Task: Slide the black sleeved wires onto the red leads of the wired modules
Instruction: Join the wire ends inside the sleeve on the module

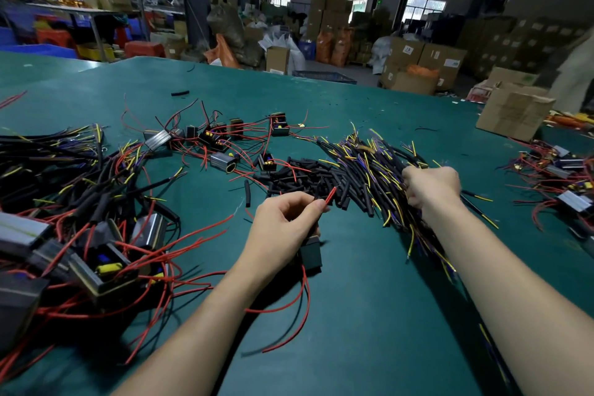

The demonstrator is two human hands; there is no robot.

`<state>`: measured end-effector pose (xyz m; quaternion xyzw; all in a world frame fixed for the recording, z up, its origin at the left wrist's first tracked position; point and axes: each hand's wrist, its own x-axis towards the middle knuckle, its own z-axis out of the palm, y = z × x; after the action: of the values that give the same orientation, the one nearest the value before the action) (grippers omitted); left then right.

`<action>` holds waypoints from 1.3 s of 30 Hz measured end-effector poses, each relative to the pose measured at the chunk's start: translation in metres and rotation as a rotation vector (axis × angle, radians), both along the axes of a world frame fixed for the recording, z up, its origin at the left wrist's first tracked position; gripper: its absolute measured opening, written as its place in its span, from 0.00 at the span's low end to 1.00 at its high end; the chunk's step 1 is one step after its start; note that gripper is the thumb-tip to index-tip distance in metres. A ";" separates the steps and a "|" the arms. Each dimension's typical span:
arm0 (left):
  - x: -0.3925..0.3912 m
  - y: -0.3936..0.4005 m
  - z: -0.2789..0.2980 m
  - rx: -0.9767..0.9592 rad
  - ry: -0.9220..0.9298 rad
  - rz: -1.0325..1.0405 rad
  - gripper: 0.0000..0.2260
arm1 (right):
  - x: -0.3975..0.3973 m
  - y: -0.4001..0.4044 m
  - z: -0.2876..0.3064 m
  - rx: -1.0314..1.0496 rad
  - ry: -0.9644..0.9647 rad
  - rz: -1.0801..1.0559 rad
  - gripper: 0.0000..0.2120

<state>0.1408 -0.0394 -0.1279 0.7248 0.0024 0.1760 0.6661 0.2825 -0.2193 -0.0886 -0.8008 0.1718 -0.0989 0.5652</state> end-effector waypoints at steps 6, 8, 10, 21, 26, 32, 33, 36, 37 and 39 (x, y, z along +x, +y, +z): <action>-0.001 0.000 0.000 -0.006 0.002 -0.002 0.08 | -0.054 -0.012 0.005 0.831 0.211 0.422 0.09; -0.001 0.000 0.000 -0.019 0.013 -0.006 0.08 | -0.072 -0.008 0.000 0.790 0.258 0.520 0.08; -0.001 0.000 0.001 -0.020 0.025 -0.006 0.08 | -0.085 -0.007 -0.006 0.688 0.243 0.573 0.07; -0.002 0.002 0.001 -0.008 0.021 -0.043 0.08 | -0.099 -0.005 -0.016 0.428 0.212 0.815 0.13; -0.002 0.002 0.001 -0.013 0.020 -0.059 0.07 | -0.099 -0.002 -0.021 0.429 0.232 0.862 0.12; -0.003 0.001 0.000 0.021 0.013 -0.071 0.07 | -0.099 0.000 -0.026 0.444 0.216 0.918 0.10; -0.003 0.001 0.000 0.026 0.012 -0.073 0.07 | -0.099 0.000 -0.026 0.449 0.211 0.922 0.09; -0.004 0.001 0.000 0.028 0.016 -0.083 0.08 | -0.099 0.000 -0.026 0.451 0.210 0.929 0.11; -0.003 0.001 0.000 0.028 0.016 -0.085 0.08 | -0.099 0.000 -0.026 0.451 0.211 0.930 0.11; -0.003 0.001 0.000 0.032 0.014 -0.090 0.08 | -0.099 0.000 -0.026 0.453 0.210 0.929 0.11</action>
<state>0.1377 -0.0389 -0.1283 0.7361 -0.0281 0.1408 0.6614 0.1837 -0.2197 -0.1147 -0.6559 -0.1283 0.2823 0.6882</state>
